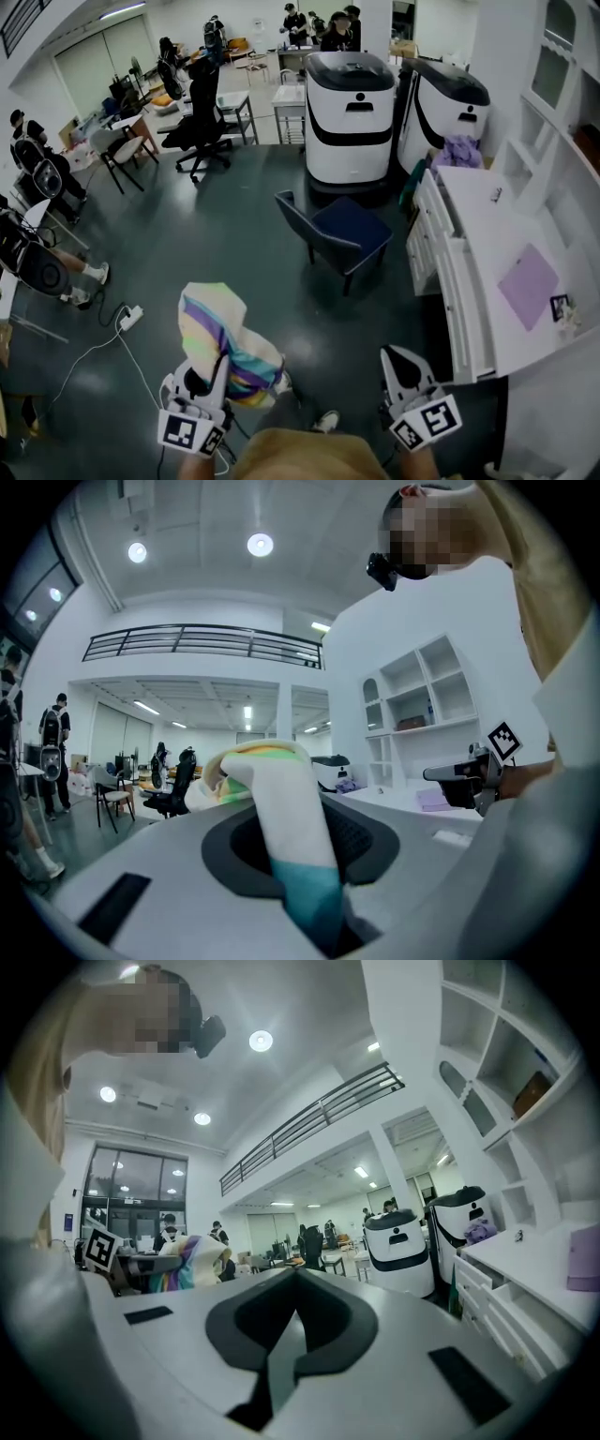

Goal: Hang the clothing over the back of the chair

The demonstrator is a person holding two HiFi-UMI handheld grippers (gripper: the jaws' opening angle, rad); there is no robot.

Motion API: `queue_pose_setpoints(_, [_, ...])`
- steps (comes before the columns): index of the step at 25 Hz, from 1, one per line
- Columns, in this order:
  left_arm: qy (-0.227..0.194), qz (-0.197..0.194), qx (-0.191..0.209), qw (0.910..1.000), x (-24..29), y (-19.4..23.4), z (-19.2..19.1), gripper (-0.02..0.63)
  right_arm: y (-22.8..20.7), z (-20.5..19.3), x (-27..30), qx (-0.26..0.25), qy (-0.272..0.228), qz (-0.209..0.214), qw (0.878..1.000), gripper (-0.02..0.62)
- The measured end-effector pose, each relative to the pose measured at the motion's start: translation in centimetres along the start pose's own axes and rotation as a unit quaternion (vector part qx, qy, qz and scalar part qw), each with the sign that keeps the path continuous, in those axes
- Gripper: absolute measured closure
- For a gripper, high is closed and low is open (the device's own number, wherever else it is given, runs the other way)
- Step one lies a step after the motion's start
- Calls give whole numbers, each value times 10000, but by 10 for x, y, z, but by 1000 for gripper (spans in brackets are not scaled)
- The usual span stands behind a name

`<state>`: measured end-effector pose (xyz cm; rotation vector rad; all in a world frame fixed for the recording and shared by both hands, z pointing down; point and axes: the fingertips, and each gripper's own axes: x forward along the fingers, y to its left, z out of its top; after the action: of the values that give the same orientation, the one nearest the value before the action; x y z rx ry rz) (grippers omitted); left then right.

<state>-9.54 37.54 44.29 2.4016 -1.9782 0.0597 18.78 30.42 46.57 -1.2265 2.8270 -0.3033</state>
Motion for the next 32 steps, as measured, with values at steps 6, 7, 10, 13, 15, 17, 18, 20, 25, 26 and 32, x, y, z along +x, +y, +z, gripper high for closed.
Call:
queue_pose_setpoints(6, [44,-110,-254,9996,47,21,-18,517,-15,-9,34,-41,196,-75,9998,592])
queue_pose_setpoints(7, [27,-163,-276,9995,59,25,-18,517,-20,-9,42,-49,236,-123,9996,592])
queue_pose_setpoints(10, [-16,-284,-342,9990,96,45,-16,517,-33,-6,74,-77,341,-232,9991,592])
queue_pose_setpoints(13, [-69,-327,-414,9986,135,76,-13,517,-41,4,122,-152,371,-245,9989,592])
queue_pose_setpoints(15, [-105,-346,-444,9984,162,101,-11,517,-43,14,161,-257,349,-191,9989,592])
queue_pose_setpoints(17, [-150,-367,-493,9980,187,128,-7,517,-45,28,199,-380,289,-159,9987,592])
queue_pose_setpoints(18, [-186,-383,-532,9977,200,142,-4,517,-46,36,217,-442,249,-171,9986,592])
queue_pose_setpoints(20, [-261,-431,-628,9968,225,167,2,517,-48,50,249,-543,177,-248,9981,592])
queue_pose_setpoints(25, [-224,-754,-713,9944,275,205,5,517,-51,63,298,-544,149,-563,9968,592])
queue_pose_setpoints(26, [-195,-824,-719,9938,285,209,4,517,-54,62,303,-509,156,-656,9964,592])
queue_pose_setpoints(32, [-30,-1035,-870,9908,325,209,-6,515,-77,57,315,-397,256,-1002,9938,592])
